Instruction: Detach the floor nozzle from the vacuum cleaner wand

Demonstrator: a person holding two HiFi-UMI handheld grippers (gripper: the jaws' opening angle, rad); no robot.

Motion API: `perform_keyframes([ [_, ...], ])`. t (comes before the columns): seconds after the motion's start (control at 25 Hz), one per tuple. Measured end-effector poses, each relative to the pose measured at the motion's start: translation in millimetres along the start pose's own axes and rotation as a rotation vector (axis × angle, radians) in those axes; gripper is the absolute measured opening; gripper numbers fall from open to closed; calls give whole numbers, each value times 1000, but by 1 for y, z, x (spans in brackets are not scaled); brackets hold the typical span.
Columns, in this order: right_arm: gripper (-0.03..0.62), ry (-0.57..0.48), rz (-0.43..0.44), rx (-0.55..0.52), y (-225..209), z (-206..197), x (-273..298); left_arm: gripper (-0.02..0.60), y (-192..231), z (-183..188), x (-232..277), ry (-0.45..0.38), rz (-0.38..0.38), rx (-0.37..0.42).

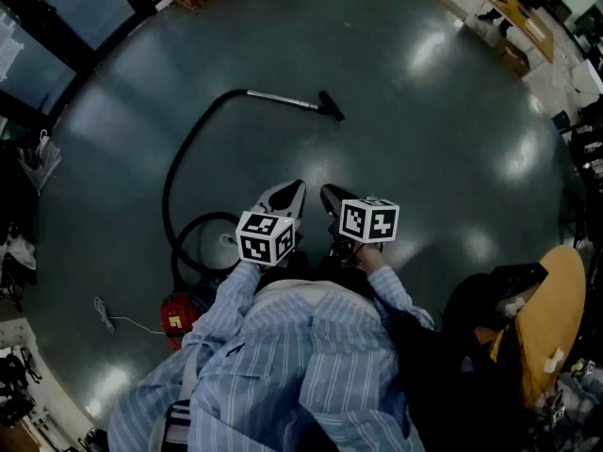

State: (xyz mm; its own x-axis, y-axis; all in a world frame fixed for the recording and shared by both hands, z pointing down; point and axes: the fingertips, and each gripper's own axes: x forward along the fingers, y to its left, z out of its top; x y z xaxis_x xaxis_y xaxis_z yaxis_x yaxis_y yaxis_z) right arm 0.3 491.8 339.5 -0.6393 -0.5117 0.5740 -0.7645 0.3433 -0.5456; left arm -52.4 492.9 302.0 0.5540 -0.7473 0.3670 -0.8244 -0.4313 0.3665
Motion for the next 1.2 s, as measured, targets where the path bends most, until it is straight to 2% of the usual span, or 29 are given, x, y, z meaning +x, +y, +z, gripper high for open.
perform_keyframes([
  [0.4, 38, -21, -2, 59, 0, -2, 0, 8, 3, 2, -4, -5, -9, 12],
  [0.92, 38, -6, -26, 72, 0, -14, 6, 7, 9, -5, -10, 13, -18, 16],
  [1.2, 38, 0, -42, 77, 14, -17, 13, 6, 23, -6, -21, 19, -17, 15],
])
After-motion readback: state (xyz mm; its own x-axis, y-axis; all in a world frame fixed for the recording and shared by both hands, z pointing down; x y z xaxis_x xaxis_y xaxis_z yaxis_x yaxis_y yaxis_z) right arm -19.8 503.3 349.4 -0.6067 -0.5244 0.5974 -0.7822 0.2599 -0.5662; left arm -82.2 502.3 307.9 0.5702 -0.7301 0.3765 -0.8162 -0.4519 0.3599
